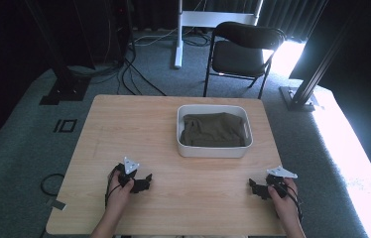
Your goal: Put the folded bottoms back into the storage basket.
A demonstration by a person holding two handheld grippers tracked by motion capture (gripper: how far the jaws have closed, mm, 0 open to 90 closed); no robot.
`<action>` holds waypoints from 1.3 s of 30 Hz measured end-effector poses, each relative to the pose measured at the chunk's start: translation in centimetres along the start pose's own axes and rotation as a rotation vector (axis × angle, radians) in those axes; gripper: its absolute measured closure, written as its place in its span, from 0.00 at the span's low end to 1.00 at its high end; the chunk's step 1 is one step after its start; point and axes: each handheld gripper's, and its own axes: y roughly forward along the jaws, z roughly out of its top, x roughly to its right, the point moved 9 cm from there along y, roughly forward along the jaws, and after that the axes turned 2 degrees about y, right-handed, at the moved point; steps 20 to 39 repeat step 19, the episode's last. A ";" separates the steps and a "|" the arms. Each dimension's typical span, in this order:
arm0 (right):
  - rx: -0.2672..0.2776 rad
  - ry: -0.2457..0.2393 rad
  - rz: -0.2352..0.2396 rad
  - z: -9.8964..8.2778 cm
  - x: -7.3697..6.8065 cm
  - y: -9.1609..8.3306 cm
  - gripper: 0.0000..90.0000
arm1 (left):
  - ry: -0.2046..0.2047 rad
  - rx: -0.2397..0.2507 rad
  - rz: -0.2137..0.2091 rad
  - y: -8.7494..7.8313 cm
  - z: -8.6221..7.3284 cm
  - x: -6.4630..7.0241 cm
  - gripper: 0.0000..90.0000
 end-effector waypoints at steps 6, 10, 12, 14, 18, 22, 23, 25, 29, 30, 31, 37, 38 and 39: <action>-0.001 0.001 0.000 0.0 0.0 0.0 0.14 | -0.009 -0.048 0.024 0.0 -0.6 -0.2 0.17; -0.001 0.000 0.000 0.0 0.0 0.0 0.14 | -0.032 -0.058 0.045 0.2 -0.6 -0.4 0.12; 0.000 0.000 0.000 0.0 0.0 0.0 0.14 | -0.039 -0.060 0.052 0.2 -0.7 -0.4 0.11; 0.000 0.000 0.000 0.0 0.0 0.0 0.14 | -0.047 -0.064 0.060 0.2 -0.7 -0.5 0.09; 0.000 0.001 0.000 0.0 0.0 0.0 0.14 | -0.046 -0.064 0.059 0.2 -0.7 -0.5 0.08; 0.000 0.000 0.000 0.0 0.0 0.0 0.14 | -0.046 -0.064 0.060 0.2 -0.7 -0.5 0.08; 0.000 0.000 0.000 0.0 0.0 0.0 0.14 | -0.046 -0.064 0.060 0.2 -0.7 -0.5 0.08; 0.000 0.000 0.000 0.0 0.0 0.0 0.14 | -0.046 -0.064 0.060 0.2 -0.7 -0.5 0.08; 0.000 0.000 0.000 0.0 0.0 0.0 0.14 | -0.046 -0.064 0.060 0.2 -0.7 -0.5 0.08; 0.000 0.000 0.000 0.0 0.0 0.0 0.14 | -0.046 -0.064 0.060 0.2 -0.7 -0.5 0.08; 0.000 0.000 0.000 0.0 0.0 0.0 0.14 | -0.046 -0.064 0.060 0.2 -0.7 -0.5 0.08; 0.000 0.000 0.000 0.0 0.0 0.0 0.14 | -0.046 -0.064 0.060 0.2 -0.7 -0.5 0.08; 0.000 0.000 0.000 0.0 0.0 0.0 0.14 | -0.046 -0.064 0.060 0.2 -0.7 -0.5 0.08; 0.000 0.000 0.000 0.0 0.0 0.0 0.14 | -0.046 -0.064 0.060 0.2 -0.7 -0.5 0.08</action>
